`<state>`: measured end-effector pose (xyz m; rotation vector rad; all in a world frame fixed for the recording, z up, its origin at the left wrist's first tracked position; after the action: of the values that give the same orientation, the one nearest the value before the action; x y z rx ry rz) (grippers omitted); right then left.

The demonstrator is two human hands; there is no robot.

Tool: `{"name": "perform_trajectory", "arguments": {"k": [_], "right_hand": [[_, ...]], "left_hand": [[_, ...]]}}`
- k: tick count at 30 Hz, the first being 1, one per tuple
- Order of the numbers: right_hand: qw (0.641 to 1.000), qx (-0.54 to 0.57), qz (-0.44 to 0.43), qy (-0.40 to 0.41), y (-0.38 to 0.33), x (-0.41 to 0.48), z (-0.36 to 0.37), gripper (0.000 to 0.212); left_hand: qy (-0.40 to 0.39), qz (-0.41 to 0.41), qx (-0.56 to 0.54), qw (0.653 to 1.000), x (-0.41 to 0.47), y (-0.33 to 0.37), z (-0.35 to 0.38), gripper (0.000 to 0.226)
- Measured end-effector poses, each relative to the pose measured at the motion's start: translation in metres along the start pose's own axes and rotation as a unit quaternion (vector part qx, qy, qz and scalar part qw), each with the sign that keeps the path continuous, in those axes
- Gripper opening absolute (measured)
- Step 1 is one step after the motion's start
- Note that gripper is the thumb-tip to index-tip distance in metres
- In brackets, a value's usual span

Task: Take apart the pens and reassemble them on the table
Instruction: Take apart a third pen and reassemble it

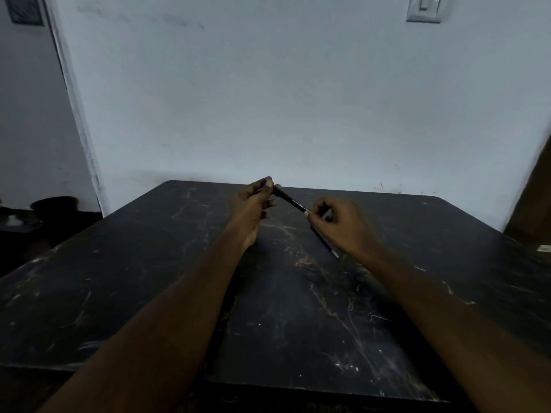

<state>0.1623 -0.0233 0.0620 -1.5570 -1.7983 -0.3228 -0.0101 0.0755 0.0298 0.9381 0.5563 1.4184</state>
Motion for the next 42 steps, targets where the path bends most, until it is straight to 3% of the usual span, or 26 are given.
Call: {"name": "perform_trajectory", "arguments": {"k": [6,11,18,33,39,42], "right_hand": [[0.997,-0.078,-0.011,0.025,0.002,0.002,-0.008,0.022],[0.991,-0.131,-0.035,0.023,-0.003,0.003,-0.009,0.028],[0.991,-0.128,-0.027,0.008,-0.013,0.001,-0.002,0.028],[0.997,-0.041,-0.019,0.062,-0.009,-0.003,-0.004,0.032],[0.998,-0.057,-0.003,0.022,-0.003,-0.003,0.006,0.032],[0.996,-0.092,0.003,0.003,-0.001,-0.004,0.01,0.033]], "left_hand": [[-0.093,0.001,0.05,0.994,-0.01,-0.004,0.025,0.014],[-0.08,0.025,0.101,0.991,-0.013,0.002,0.024,0.021],[-0.118,0.035,0.123,0.985,-0.016,-0.003,0.033,0.031],[-0.126,0.045,0.119,0.984,-0.016,0.0,0.033,0.028],[-0.106,0.051,0.126,0.985,-0.014,0.003,0.028,0.029],[-0.058,0.049,0.112,0.991,-0.012,0.008,0.019,0.026]]}}
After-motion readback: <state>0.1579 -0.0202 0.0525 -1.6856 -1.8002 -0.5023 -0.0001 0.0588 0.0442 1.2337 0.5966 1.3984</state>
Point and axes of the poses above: each hand's wrist, its own x-axis towards the middle knuckle, its own z-axis out of the palm, y = z × x, the point moved 8 cm from there along x, towards the middle knuckle, and after that the axes turned 14 degrees about -x, right-handed, at the moved point
